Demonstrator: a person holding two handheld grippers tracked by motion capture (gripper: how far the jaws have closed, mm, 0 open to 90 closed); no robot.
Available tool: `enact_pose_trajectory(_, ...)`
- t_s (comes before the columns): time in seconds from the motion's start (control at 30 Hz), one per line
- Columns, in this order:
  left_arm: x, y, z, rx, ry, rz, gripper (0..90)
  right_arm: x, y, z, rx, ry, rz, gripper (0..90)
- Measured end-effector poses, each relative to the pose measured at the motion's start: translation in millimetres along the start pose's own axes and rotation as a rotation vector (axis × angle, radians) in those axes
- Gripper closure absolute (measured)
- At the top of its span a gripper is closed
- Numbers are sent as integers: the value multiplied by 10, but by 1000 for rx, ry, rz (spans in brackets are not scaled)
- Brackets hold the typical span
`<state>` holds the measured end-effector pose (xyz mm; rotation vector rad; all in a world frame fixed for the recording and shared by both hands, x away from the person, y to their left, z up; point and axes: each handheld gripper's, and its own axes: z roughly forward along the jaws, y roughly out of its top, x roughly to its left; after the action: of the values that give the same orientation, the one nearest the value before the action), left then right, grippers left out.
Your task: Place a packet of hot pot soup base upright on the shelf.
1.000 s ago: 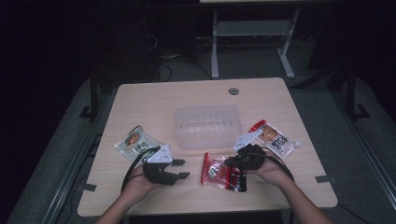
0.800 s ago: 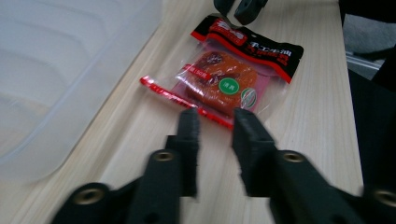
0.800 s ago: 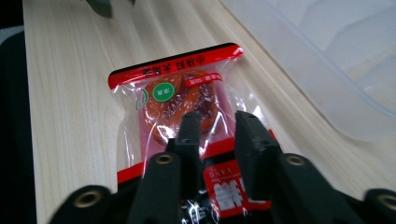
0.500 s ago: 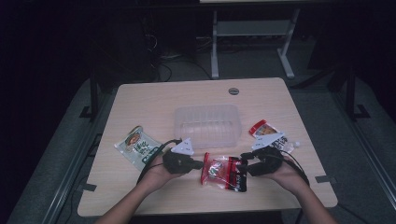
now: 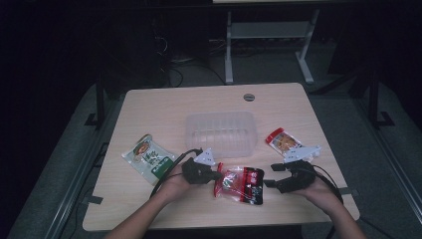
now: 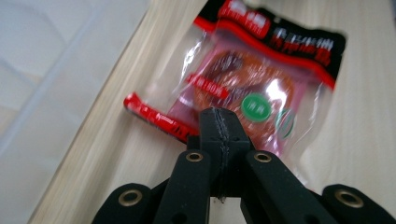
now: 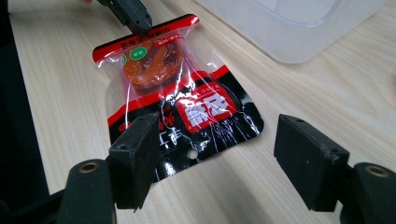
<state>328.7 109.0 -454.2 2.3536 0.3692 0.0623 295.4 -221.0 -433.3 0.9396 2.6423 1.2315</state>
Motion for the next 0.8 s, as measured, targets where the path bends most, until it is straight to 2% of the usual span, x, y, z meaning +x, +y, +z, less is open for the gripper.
enact_pose_trajectory(0.03,24,-23,-2,-10,-14,-19,897,-8,-9,12,-4,-1,-2,302)
enact_pose_trajectory(0.1,28,-29,-3,-7,-18,-26,897,-10,-15,15,-2,2,0,301)
enact_pose_trajectory(0.23,10,-60,27,14,-20,-21,896,-11,-59,22,9,15,-3,285)
enact_pose_trajectory(0.4,-8,-83,21,13,-19,-27,896,-16,-54,10,-4,29,2,278)
enact_pose_trajectory(0.6,-3,-113,27,21,-20,-45,896,-9,-38,62,3,84,27,261)
enact_pose_trajectory(0.7,-3,-112,26,22,-17,-40,896,30,-9,112,11,128,27,260)
enact_pose_trajectory(0.8,-3,-112,26,23,-17,-39,896,57,12,158,11,152,35,260)
